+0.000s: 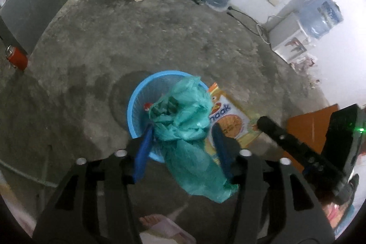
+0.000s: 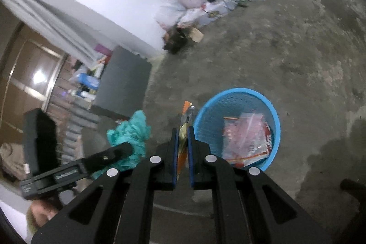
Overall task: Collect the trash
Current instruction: 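Carry the cloth and snack bag over the blue wastebasket and open both grippers, then move both grippers back to the table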
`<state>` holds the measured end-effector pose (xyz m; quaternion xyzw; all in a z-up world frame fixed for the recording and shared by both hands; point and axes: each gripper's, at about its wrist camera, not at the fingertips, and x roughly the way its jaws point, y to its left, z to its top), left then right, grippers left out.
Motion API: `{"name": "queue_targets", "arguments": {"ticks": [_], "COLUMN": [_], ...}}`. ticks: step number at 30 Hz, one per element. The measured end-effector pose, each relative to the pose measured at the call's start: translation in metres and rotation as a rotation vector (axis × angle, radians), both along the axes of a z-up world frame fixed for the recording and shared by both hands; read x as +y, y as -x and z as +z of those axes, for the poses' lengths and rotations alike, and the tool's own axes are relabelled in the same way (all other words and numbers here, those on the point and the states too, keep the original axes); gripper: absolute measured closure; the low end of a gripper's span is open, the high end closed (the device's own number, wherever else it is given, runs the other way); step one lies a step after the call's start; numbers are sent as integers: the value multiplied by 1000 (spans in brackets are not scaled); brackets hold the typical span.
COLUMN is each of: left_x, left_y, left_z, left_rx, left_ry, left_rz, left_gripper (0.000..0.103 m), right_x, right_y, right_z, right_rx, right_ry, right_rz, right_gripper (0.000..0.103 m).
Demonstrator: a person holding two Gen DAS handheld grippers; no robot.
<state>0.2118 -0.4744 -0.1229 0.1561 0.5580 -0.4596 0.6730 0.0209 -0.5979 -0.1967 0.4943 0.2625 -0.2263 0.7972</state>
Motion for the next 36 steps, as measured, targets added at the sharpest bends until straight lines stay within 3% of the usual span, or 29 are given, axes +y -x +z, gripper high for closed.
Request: {"name": "queue_targets", "arguments": {"ticks": [3, 5, 6, 7, 14, 20, 28, 30, 36], "left_x": [-16, -22, -24, -23, -3, 23, 93, 118, 195], "left_y": [-6, -11, -13, -14, -9, 0, 12, 17, 32], "left_z": [-17, -26, -29, -31, -3, 51, 126, 149, 203], "left_rx": [-16, -6, 6, 15, -55, -102, -105, -130, -229], "left_ry": [-8, -12, -15, -13, 85, 241, 448, 508, 649], "left_rz": [36, 66, 77, 83, 69, 44, 112, 131, 192], "left_gripper": [20, 20, 20, 20, 18, 14, 9, 9, 9], "right_x": [-15, -20, -22, -22, -13, 13, 86, 109, 162], "right_y": [-13, -18, -18, -17, 1, 4, -6, -4, -5], "right_z": [-36, -57, -66, -71, -66, -18, 94, 120, 168], "right_rx": [80, 132, 164, 186, 179, 209, 163, 115, 46], "right_ry": [-47, -75, -81, -79, -26, 126, 552, 663, 809], "right_rz": [-19, -31, -39, -51, -66, -40, 14, 24, 73], "right_gripper": [91, 81, 68, 64, 53, 41, 8, 6, 6]}}
